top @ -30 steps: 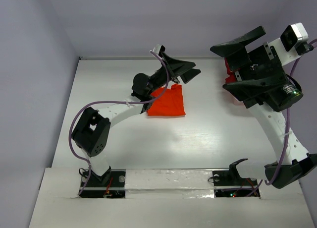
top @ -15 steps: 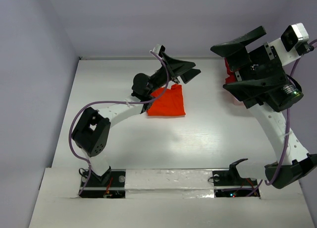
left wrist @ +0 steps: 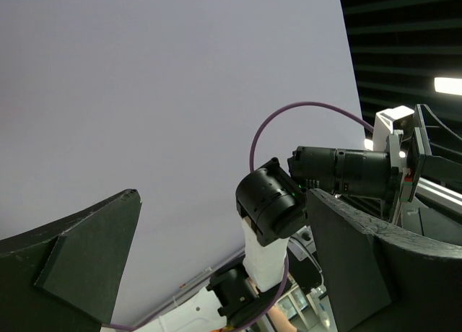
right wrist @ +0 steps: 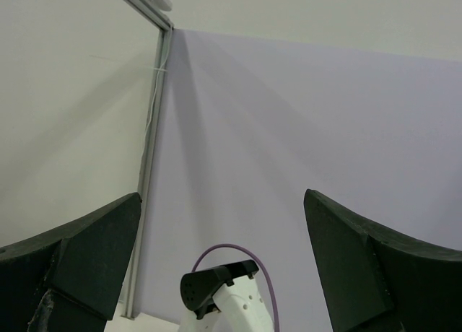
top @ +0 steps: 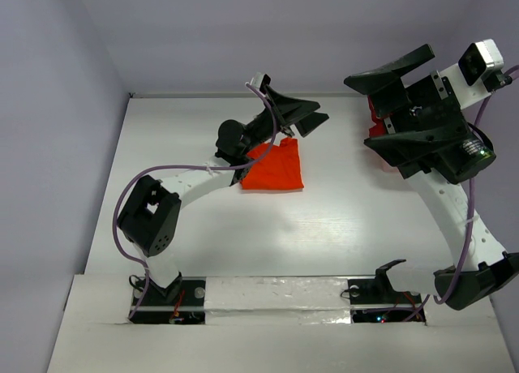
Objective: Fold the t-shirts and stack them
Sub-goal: Smooth out wrinkles on the folded tshirt
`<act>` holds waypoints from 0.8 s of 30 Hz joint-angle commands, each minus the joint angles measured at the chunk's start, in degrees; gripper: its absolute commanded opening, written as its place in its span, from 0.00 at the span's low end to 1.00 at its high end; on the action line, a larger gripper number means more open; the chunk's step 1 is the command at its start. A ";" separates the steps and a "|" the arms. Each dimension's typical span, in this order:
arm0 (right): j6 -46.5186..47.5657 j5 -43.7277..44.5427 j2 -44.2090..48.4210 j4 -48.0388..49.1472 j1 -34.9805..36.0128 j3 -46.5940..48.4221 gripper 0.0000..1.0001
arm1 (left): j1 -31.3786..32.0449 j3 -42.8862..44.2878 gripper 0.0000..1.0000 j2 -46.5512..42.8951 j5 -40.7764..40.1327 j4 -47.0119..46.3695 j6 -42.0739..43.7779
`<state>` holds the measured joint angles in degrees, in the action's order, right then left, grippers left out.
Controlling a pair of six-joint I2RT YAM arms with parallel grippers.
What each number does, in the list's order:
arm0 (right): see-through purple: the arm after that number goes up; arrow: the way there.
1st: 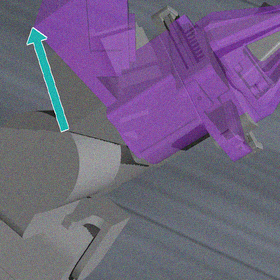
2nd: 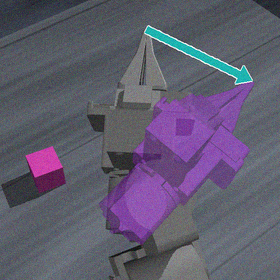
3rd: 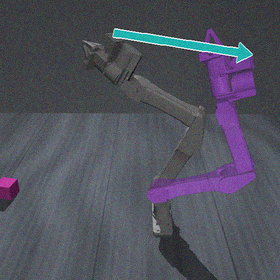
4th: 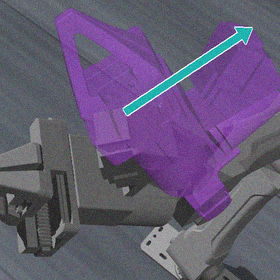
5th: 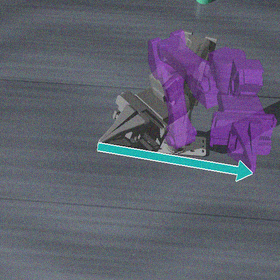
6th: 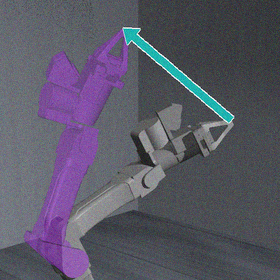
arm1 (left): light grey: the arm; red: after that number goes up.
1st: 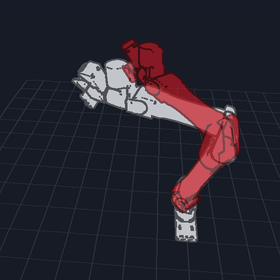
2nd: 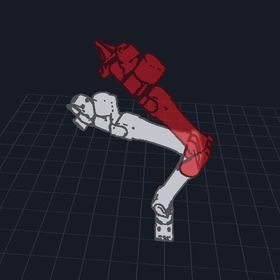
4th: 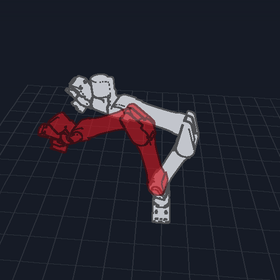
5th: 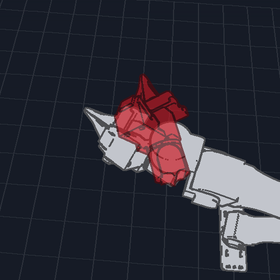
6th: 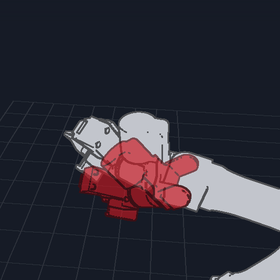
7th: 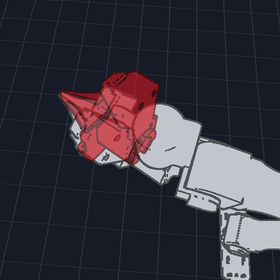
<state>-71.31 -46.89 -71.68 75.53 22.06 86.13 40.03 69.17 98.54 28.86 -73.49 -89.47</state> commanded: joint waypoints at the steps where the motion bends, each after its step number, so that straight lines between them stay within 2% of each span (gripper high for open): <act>1: 1.00 1.19 1.28 1.46 -0.44 0.01 1.00 | 0.14 3.08 0.99 -0.11 0.67 -24.59 -0.09; 24: 1.87 1.45 2.16 1.11 -0.44 -0.70 1.00 | 0.14 3.26 0.99 0.16 0.85 -25.12 -0.18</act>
<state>-70.26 -46.65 -70.81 75.48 22.06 85.32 40.03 69.89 99.57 28.88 -73.49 -89.91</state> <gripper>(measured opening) 0.995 0.990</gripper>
